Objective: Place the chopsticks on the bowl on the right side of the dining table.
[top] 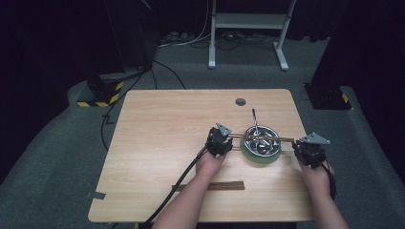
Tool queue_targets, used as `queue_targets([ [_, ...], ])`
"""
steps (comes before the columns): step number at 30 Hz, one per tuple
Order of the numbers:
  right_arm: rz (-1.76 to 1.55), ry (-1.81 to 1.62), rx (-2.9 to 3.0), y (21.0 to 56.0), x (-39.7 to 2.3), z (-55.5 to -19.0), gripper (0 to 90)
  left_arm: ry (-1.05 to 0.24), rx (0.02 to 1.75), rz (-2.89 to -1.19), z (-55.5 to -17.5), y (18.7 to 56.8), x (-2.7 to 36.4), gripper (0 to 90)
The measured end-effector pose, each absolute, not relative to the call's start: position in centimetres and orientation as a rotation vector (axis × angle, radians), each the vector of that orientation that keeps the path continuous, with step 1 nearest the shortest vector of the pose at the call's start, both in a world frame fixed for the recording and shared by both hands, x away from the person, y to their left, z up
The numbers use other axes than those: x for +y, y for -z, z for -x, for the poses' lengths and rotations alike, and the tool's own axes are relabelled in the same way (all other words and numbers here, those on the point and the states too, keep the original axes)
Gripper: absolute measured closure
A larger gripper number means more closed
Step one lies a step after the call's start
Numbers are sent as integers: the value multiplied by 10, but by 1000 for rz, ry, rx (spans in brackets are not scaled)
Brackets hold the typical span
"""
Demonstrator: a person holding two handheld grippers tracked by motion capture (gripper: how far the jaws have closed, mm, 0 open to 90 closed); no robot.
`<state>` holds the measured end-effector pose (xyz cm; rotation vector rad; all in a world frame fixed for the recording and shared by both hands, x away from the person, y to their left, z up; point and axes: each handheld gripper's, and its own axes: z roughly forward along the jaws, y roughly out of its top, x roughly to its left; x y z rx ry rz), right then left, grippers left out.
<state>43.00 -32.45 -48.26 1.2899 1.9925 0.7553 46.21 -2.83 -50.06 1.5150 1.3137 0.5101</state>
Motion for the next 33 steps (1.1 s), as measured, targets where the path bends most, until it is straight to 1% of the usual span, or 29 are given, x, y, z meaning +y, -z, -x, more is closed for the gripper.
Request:
queue_targets([
  [1,-1290,-755,1992,483,-325,-430,772,-506,1317,-1533,-462,500,-26,613],
  [3,-1299,-762,1992,484,-325,-433,786,-513,1315,-1517,-463,499,-27,609],
  [6,-1300,-760,1992,486,-325,-435,786,-517,1314,-1533,-462,500,-26,601],
  [8,-1301,-765,1988,487,-325,-436,785,-516,1323,-1502,-462,500,-27,595],
  [19,-1305,-773,1980,489,-326,-440,785,-533,1304,-1528,-458,502,-27,582],
  [20,-1323,-776,1978,489,-325,-440,785,-528,1323,-1482,-458,503,-30,581],
  [25,-1291,-782,1975,487,-324,-437,783,-542,1307,-1520,-456,504,-26,585],
  [30,-1274,-788,1968,486,-321,-436,789,-515,1324,-1501,-454,505,-26,652],
  [31,-1281,-787,1963,487,-321,-436,793,-512,1323,-1494,-454,504,-26,652],
  [32,-1281,-788,1962,487,-323,-437,796,-517,1302,-1521,-453,504,-24,682],
  [33,-1281,-788,1962,487,-323,-437,796,-517,1302,-1521,-453,504,-24,688],
])
